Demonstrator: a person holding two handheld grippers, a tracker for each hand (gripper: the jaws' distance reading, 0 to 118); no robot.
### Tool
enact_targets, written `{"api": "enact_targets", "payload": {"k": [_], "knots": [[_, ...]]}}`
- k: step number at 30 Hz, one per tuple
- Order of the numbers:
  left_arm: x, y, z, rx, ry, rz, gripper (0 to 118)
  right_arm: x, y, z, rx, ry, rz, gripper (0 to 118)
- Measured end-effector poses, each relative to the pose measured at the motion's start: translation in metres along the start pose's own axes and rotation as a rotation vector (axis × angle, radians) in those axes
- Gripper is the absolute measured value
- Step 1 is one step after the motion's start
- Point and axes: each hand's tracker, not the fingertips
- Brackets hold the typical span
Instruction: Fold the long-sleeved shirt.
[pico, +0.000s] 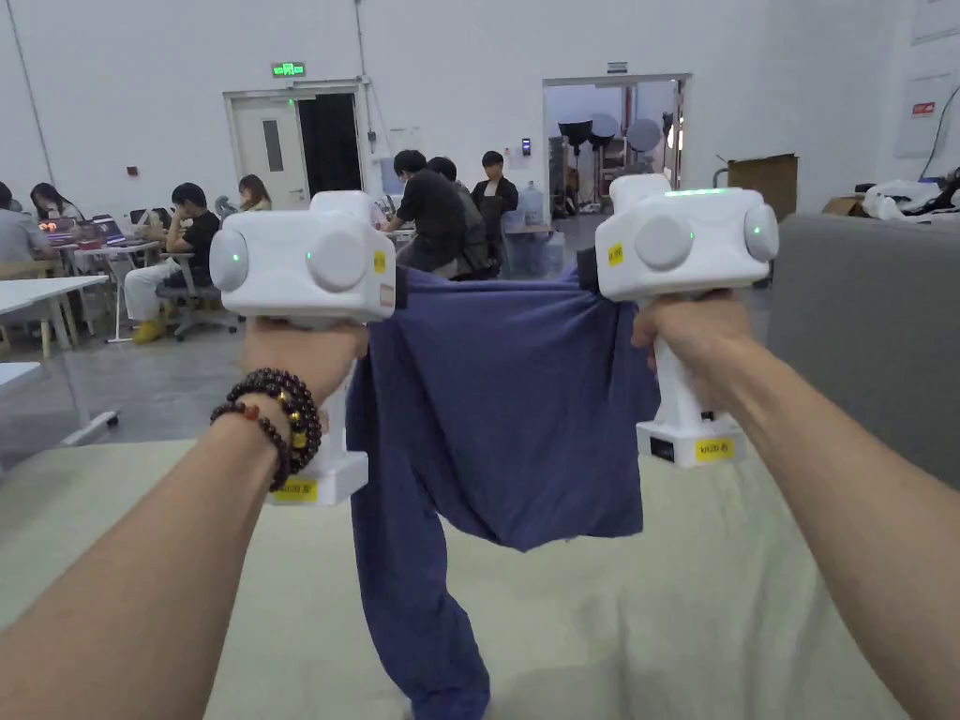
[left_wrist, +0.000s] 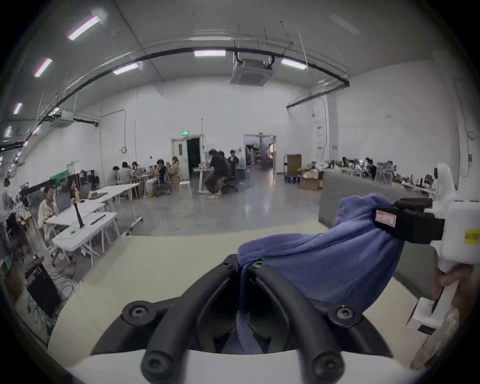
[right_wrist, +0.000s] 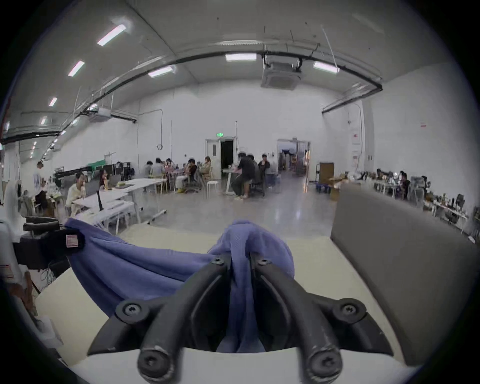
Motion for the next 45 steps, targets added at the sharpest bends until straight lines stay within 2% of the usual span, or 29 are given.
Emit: {"api": "enact_targets", "payload": {"k": [4, 8, 11, 13, 16, 20, 23, 26, 28, 30, 31, 33, 36, 39, 40, 41, 42, 43, 45], "knots": [[0.003, -0.1, -0.033, -0.142, -0.015, 0.014, 2, 0.0, -0.105, -0.04, -0.144, -0.005, -0.022, 9], [0.007, -0.187, -0.061, -0.281, -0.005, 0.023, 2, 0.001, -0.2, -0.07, -0.265, -0.008, -0.078, 9], [0.005, -0.217, -0.069, -0.338, -0.022, 0.058, 2, 0.001, -0.231, -0.08, -0.345, 0.005, -0.076, 9], [0.003, -0.222, -0.067, -0.329, -0.023, 0.068, 2, 0.002, -0.234, -0.075, -0.319, 0.0, -0.079, 9], [0.004, -0.222, -0.047, -0.307, -0.038, 0.063, 2, -0.004, -0.232, -0.047, -0.282, 0.012, -0.057, 9], [0.007, -0.257, 0.009, -0.241, -0.066, 0.115, 2, -0.013, -0.263, 0.019, -0.256, 0.01, -0.081, 9], [0.014, -0.311, 0.06, -0.26, -0.088, 0.154, 2, -0.019, -0.311, 0.072, -0.301, 0.005, -0.126, 9], [0.028, -0.378, 0.107, -0.372, -0.091, 0.094, 2, -0.03, -0.368, 0.117, -0.407, 0.025, -0.123, 9], [0.028, -0.424, 0.137, -0.439, -0.099, 0.131, 2, -0.037, -0.402, 0.144, -0.486, 0.043, -0.102, 9], [0.024, -0.455, 0.164, -0.48, -0.097, 0.159, 2, -0.045, -0.431, 0.172, -0.535, 0.035, -0.041, 9], [0.023, -0.465, 0.176, -0.486, -0.092, 0.167, 2, -0.046, -0.44, 0.183, -0.552, 0.048, -0.048, 9], [0.021, -0.48, 0.193, -0.51, -0.1, 0.19, 2, -0.051, -0.454, 0.201, -0.589, 0.074, -0.048, 9], [0.025, -0.49, 0.207, -0.534, -0.102, 0.174, 2, -0.06, -0.47, 0.211, -0.602, 0.059, -0.007, 9], [0.028, -0.489, 0.209, -0.524, -0.104, 0.174, 3, -0.063, -0.472, 0.209, -0.61, 0.049, -0.001, 10], [0.028, -0.484, 0.21, -0.512, -0.099, 0.165, 16, -0.062, -0.466, 0.212, -0.608, 0.041, -0.002, 27], [0.027, -0.479, 0.212, -0.506, -0.1, 0.16, 49, -0.061, -0.459, 0.216, -0.593, 0.048, -0.008, 52], [0.026, -0.472, 0.214, -0.509, -0.094, 0.159, 90, -0.057, -0.449, 0.223, -0.571, 0.061, -0.036, 84], [0.026, -0.466, 0.219, -0.509, -0.093, 0.161, 118, -0.054, -0.44, 0.229, -0.535, 0.044, -0.045, 110], [0.018, -0.452, 0.235, -0.457, -0.106, 0.21, 116, -0.047, -0.421, 0.243, -0.438, 0.029, -0.043, 113]]}}
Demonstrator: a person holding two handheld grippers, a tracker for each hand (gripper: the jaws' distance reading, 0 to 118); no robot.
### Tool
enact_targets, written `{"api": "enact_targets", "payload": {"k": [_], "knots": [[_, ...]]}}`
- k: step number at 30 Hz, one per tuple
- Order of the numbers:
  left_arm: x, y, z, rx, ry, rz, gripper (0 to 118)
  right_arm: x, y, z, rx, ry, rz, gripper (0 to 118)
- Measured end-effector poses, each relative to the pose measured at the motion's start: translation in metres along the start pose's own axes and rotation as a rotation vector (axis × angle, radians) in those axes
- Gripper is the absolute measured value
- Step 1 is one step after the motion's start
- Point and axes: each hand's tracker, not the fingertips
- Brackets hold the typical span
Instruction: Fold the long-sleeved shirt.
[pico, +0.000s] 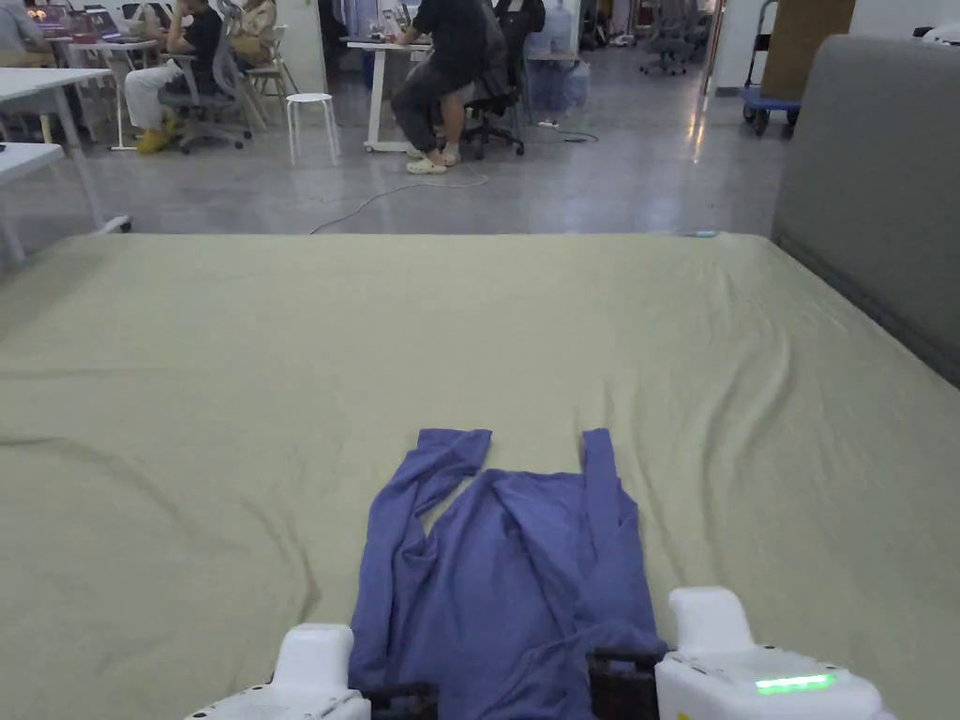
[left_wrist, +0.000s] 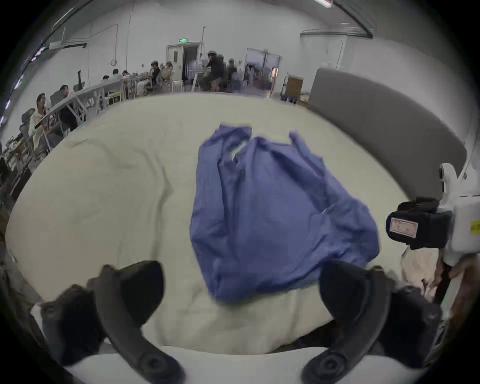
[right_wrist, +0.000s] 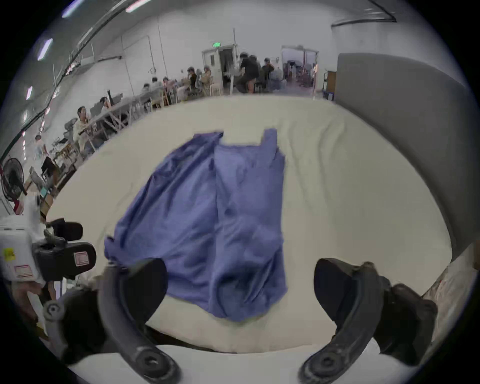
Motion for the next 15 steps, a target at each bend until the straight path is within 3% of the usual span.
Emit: {"api": "enact_targets", "payload": {"k": [2, 3, 4, 5, 6, 8, 10, 13, 14, 15], "knots": [[-0.002, 0.007, 0.007, 0.043, -0.013, 0.023, 117, 0.005, 0.009, 0.011, 0.032, -0.037, 0.005, 109], [-0.003, 0.013, 0.01, 0.03, 0.017, 0.046, 111, 0.007, 0.013, 0.014, 0.013, -0.038, 0.003, 95], [-0.005, 0.016, 0.013, 0.01, 0.048, 0.071, 78, 0.01, 0.015, 0.016, 0.013, -0.034, 0.0, 46], [-0.008, 0.018, 0.015, 0.013, 0.062, 0.085, 26, 0.011, 0.017, 0.017, 0.016, -0.034, -0.001, 1], [-0.012, 0.015, 0.01, 0.027, 0.079, 0.094, 0, 0.01, 0.017, 0.015, 0.011, -0.046, 0.001, 0], [-0.015, 0.015, 0.009, 0.031, 0.128, 0.104, 0, 0.009, 0.013, 0.012, -0.002, -0.042, 0.0, 0], [-0.019, 0.011, 0.006, -0.019, 0.066, 0.134, 0, 0.009, 0.01, 0.01, -0.037, 0.04, 0.004, 0], [-0.018, 0.007, 0.001, -0.004, 0.082, 0.15, 3, 0.007, 0.007, 0.011, -0.026, 0.025, 0.006, 0], [-0.017, 0.003, -0.006, -0.021, 0.103, 0.154, 26, 0.006, 0.007, 0.008, -0.031, 0.025, 0.009, 0], [-0.017, 0.002, -0.014, -0.058, 0.129, 0.155, 66, 0.005, 0.007, 0.005, -0.037, 0.026, 0.008, 0]]}}
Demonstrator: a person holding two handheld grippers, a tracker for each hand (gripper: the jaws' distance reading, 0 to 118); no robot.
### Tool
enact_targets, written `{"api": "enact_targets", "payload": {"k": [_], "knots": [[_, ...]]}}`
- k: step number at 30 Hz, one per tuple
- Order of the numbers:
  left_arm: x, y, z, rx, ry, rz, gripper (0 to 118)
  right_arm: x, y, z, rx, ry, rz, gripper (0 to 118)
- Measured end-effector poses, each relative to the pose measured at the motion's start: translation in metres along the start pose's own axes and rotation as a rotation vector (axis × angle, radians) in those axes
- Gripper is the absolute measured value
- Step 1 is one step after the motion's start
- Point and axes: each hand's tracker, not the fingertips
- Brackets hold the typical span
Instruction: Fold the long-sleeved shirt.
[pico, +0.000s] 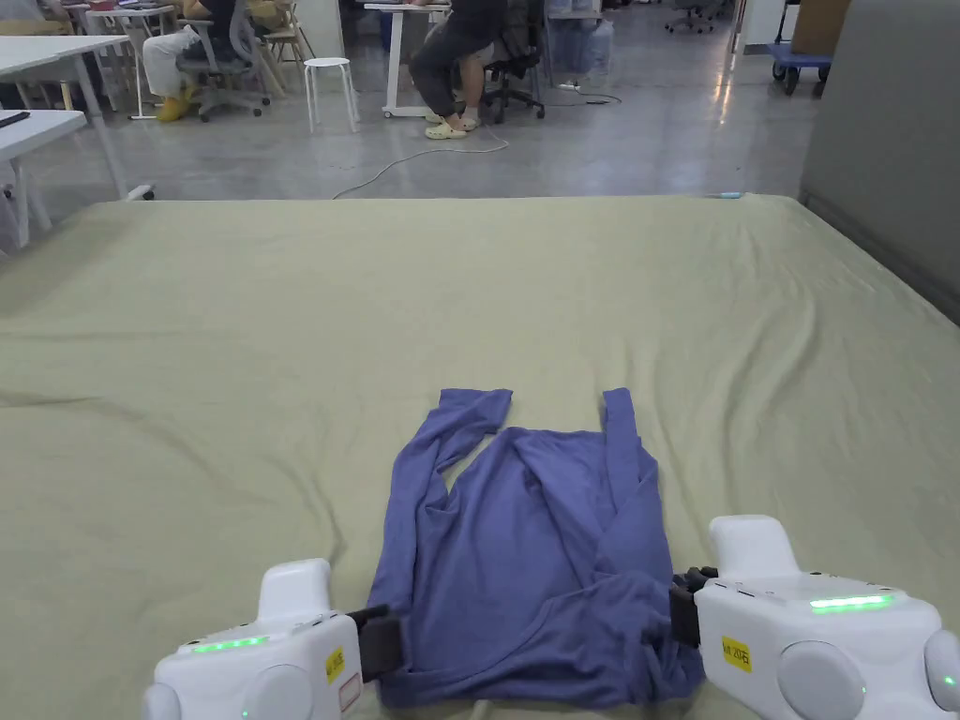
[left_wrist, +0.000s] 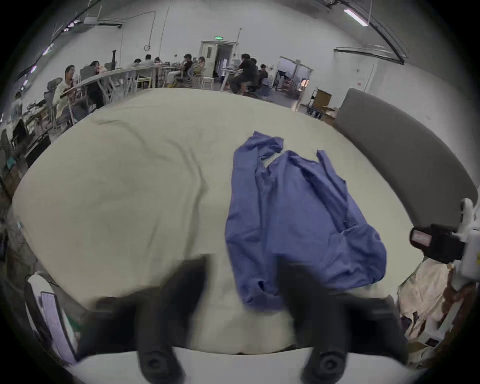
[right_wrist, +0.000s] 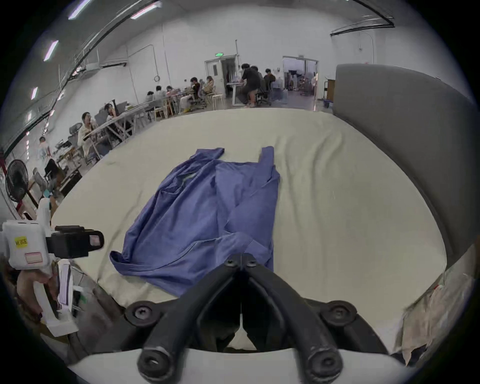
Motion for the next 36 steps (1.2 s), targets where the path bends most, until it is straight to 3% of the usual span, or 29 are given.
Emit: {"api": "enact_targets", "payload": {"k": [1, 2, 6, 10, 11, 12, 13, 20, 21, 22, 23, 24, 25, 26, 32, 33, 34, 35, 36], "knots": [[0.001, -0.001, -0.008, -0.034, 0.018, -0.004, 108, -0.001, 0.0, -0.002, -0.004, 0.003, 0.0, 0], [0.001, -0.002, -0.017, -0.034, 0.008, -0.002, 117, 0.001, 0.0, 0.0, -0.007, 0.007, 0.002, 0], [0.01, -0.006, -0.056, -0.145, 0.043, -0.012, 109, -0.001, -0.003, -0.004, -0.021, 0.018, 0.015, 0], [0.024, -0.016, -0.064, -0.12, 0.136, -0.109, 71, 0.0, -0.002, -0.014, -0.045, 0.015, 0.02, 0], [0.025, -0.016, -0.059, -0.118, 0.097, -0.139, 58, 0.001, -0.001, -0.018, -0.051, 0.015, 0.021, 0], [0.027, -0.013, -0.054, -0.128, 0.111, -0.161, 36, 0.002, 0.003, -0.024, -0.055, 0.01, 0.026, 0], [0.025, -0.009, -0.047, -0.105, 0.11, -0.162, 5, 0.002, 0.01, -0.032, -0.06, -0.003, 0.037, 0], [0.004, 0.012, -0.012, -0.029, 0.007, -0.056, 4, 0.0, 0.131, -0.124, -0.041, 0.023, 0.156, 0], [0.006, 0.015, -0.008, -0.024, 0.002, -0.057, 4, 0.001, 0.15, -0.143, -0.05, 0.043, 0.166, 9], [0.008, 0.018, -0.005, -0.023, -0.009, -0.057, 4, 0.001, 0.173, -0.167, -0.073, 0.064, 0.184, 38], [0.009, 0.021, -0.005, -0.02, -0.018, -0.057, 4, 0.001, 0.193, -0.191, -0.105, 0.059, 0.197, 38], [0.01, 0.023, -0.005, -0.019, -0.022, -0.06, 4, 0.0, 0.206, -0.21, -0.151, 0.05, 0.227, 50], [0.012, 0.024, -0.006, -0.021, -0.021, -0.064, 4, -0.003, 0.218, -0.235, -0.208, 0.033, 0.255, 86], [0.013, 0.024, -0.007, -0.023, -0.017, -0.065, 4, -0.004, 0.226, -0.254, -0.245, 0.023, 0.284, 107], [0.006, 0.027, -0.015, -0.068, -0.034, -0.022, 4, -0.01, 0.225, -0.331, -0.444, 0.083, 0.323, 106], [0.006, 0.027, -0.014, -0.068, -0.036, -0.021, 4, -0.011, 0.221, -0.338, -0.457, 0.07, 0.348, 103], [0.006, 0.027, -0.014, -0.065, -0.035, -0.025, 4, -0.015, 0.212, -0.345, -0.469, 0.034, 0.403, 88], [0.006, 0.028, -0.014, -0.063, -0.028, -0.032, 4, -0.016, 0.206, -0.349, -0.472, 0.053, 0.437, 84], [0.005, 0.029, -0.015, -0.065, -0.025, -0.037, 4, -0.017, 0.207, -0.346, -0.443, 0.048, 0.406, 83]]}}
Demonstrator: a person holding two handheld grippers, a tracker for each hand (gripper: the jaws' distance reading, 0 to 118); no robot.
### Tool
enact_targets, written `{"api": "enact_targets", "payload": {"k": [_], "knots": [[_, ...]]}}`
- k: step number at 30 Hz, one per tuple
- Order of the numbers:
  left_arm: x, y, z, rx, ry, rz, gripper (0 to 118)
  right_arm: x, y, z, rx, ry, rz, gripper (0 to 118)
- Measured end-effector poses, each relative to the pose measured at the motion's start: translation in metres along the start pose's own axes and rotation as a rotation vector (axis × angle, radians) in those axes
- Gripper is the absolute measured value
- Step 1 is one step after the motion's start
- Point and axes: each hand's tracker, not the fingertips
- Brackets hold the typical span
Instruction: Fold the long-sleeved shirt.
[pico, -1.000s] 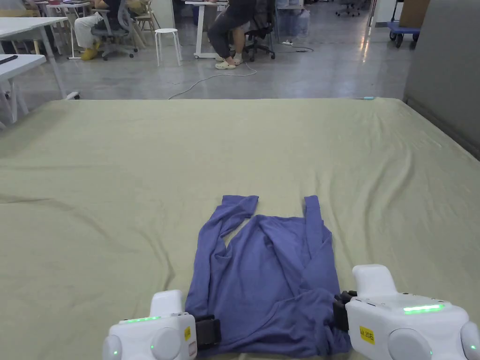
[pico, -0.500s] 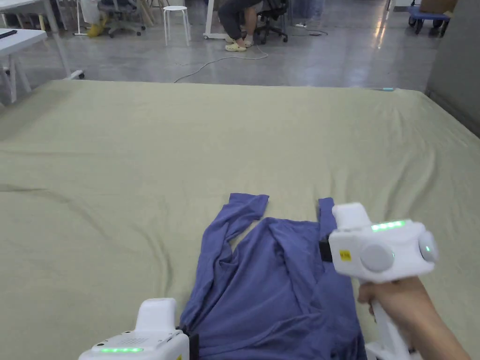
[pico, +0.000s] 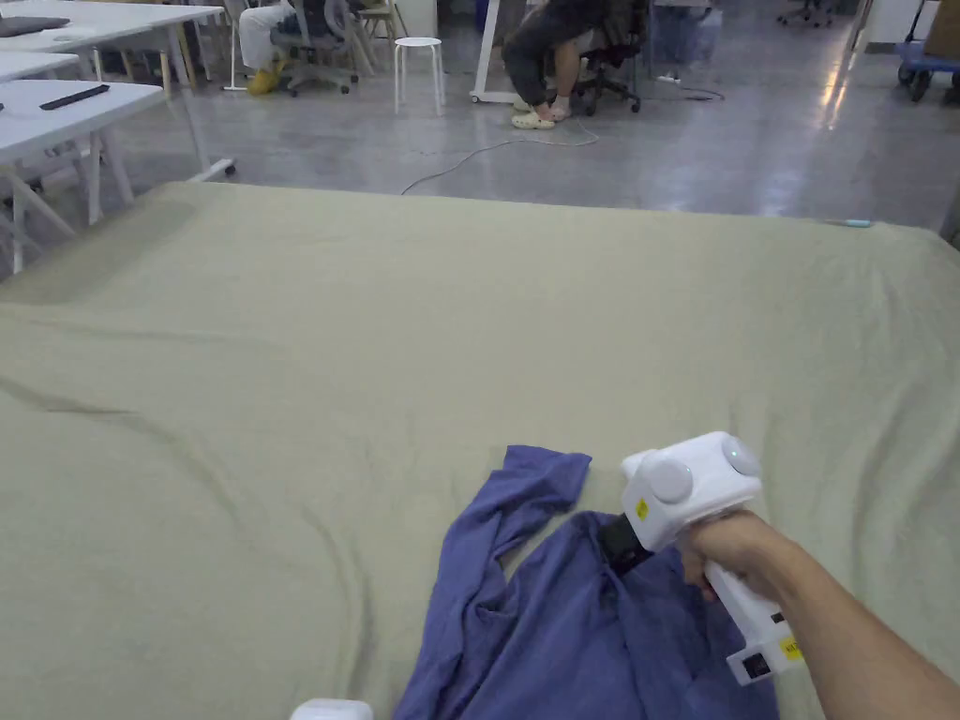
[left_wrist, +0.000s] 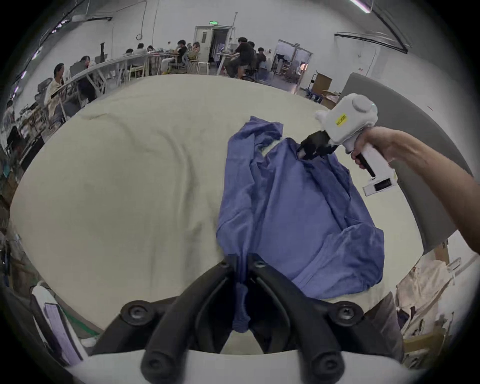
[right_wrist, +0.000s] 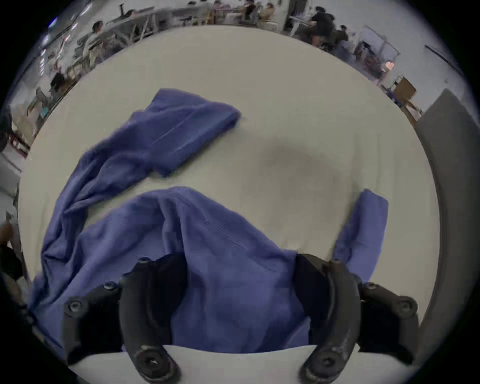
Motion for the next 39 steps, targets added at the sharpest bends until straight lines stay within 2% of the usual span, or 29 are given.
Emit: {"api": "enact_targets", "payload": {"k": [1, 2, 3, 4, 5, 7, 10, 13, 17, 20, 22, 26, 29, 31, 32, 34, 36, 39], "knots": [[-0.001, 0.001, -0.001, -0.002, 0.002, -0.004, 4, 0.001, 0.004, 0.006, -0.03, 0.006, -0.054, 76], [-0.001, 0.001, -0.002, -0.002, 0.003, -0.004, 4, 0.0, 0.005, 0.012, -0.03, 0.034, -0.06, 57], [-0.002, 0.002, -0.002, -0.003, 0.003, 0.001, 4, -0.002, 0.003, 0.018, -0.004, 0.057, -0.045, 12], [-0.002, 0.004, -0.004, -0.001, 0.003, 0.004, 4, -0.007, 0.0, 0.021, 0.047, 0.015, -0.011, 0], [-0.003, 0.007, -0.006, 0.002, 0.003, 0.004, 4, -0.009, -0.004, 0.022, 0.04, 0.001, 0.007, 0], [-0.006, 0.019, -0.006, 0.015, 0.011, 0.003, 4, -0.005, -0.011, 0.032, 0.077, -0.007, -0.017, 0], [-0.011, 0.055, -0.006, 0.101, 0.051, -0.018, 4, 0.018, -0.006, 0.073, 0.146, 0.035, -0.139, 0], [-0.015, 0.111, 0.0, 0.214, 0.104, -0.061, 4, 0.045, -0.005, 0.132, 0.266, -0.012, -0.128, 0], [-0.017, 0.204, 0.008, 0.332, 0.111, -0.113, 4, 0.086, 0.004, 0.224, 0.428, -0.084, -0.186, 0], [-0.01, 0.273, 0.028, 0.396, 0.05, -0.142, 4, 0.104, 0.01, 0.288, 0.527, -0.084, -0.204, 0], [0.001, 0.315, 0.046, 0.43, 0.04, -0.171, 4, 0.107, 0.018, 0.327, 0.58, -0.147, -0.179, 0], [0.031, 0.404, 0.098, 0.585, 0.16, -0.307, 4, 0.118, 0.042, 0.399, 0.721, -0.313, -0.163, 0], [0.041, 0.462, 0.136, 0.63, 0.139, -0.249, 4, 0.137, 0.063, 0.442, 0.774, -0.418, -0.193, 0], [0.048, 0.488, 0.16, 0.688, 0.193, -0.254, 4, 0.15, 0.075, 0.465, 0.795, -0.474, -0.205, 0], [0.055, 0.5, 0.171, 0.726, 0.217, -0.264, 4, 0.155, 0.078, 0.475, 0.817, -0.477, -0.227, 0], [0.061, 0.517, 0.189, 0.757, 0.154, -0.229, 4, 0.167, 0.085, 0.489, 0.84, -0.479, -0.284, 0], [0.067, 0.527, 0.199, 0.77, 0.121, -0.21, 4, 0.172, 0.089, 0.496, 0.843, -0.475, -0.303, 0], [0.078, 0.526, 0.195, 0.764, 0.161, -0.266, 4, 0.178, 0.087, 0.485, 0.835, -0.45, -0.321, 0]]}}
